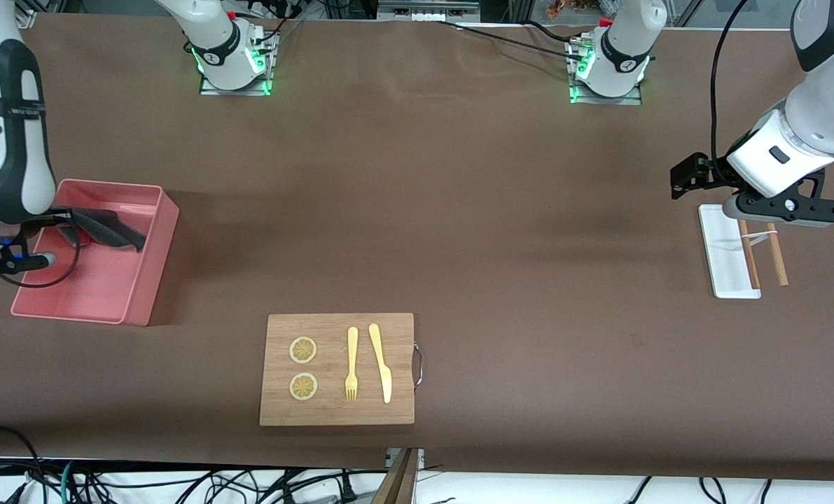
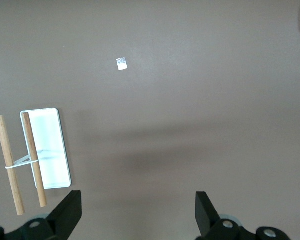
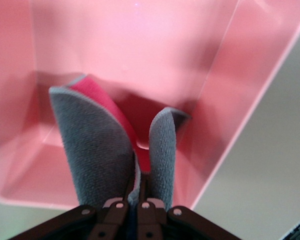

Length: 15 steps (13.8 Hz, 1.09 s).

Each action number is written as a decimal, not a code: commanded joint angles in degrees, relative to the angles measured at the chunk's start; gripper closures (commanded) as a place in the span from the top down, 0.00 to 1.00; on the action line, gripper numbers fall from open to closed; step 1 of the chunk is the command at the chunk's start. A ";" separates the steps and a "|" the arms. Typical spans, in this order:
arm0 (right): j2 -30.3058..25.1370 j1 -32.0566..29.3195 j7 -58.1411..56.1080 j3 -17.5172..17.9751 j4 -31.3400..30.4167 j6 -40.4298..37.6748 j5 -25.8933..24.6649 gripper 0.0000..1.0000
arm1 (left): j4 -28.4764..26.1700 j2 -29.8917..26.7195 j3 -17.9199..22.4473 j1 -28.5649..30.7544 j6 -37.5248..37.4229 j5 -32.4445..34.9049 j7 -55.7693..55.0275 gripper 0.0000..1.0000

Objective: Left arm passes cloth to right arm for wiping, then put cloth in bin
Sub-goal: 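Open the right gripper to drop the cloth into the pink bin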

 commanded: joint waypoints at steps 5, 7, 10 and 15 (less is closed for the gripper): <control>-2.45 -0.08 -0.52 0.15 0.31 2.87 4.63 1.00 | 1.61 0.26 0.06 -0.33 -1.83 1.18 0.54 1.00; -7.46 -0.08 -0.52 0.59 2.66 -4.40 6.55 1.00 | 1.61 0.26 0.06 -0.33 -1.83 1.18 0.54 1.00; -12.73 0.00 -0.17 3.83 9.34 -15.22 7.09 1.00 | 1.61 0.26 0.06 -0.33 -2.00 1.18 0.54 1.00; -21.71 0.00 14.62 15.15 9.89 -20.78 5.95 1.00 | 1.61 0.26 0.06 -0.33 -2.18 1.18 0.63 1.00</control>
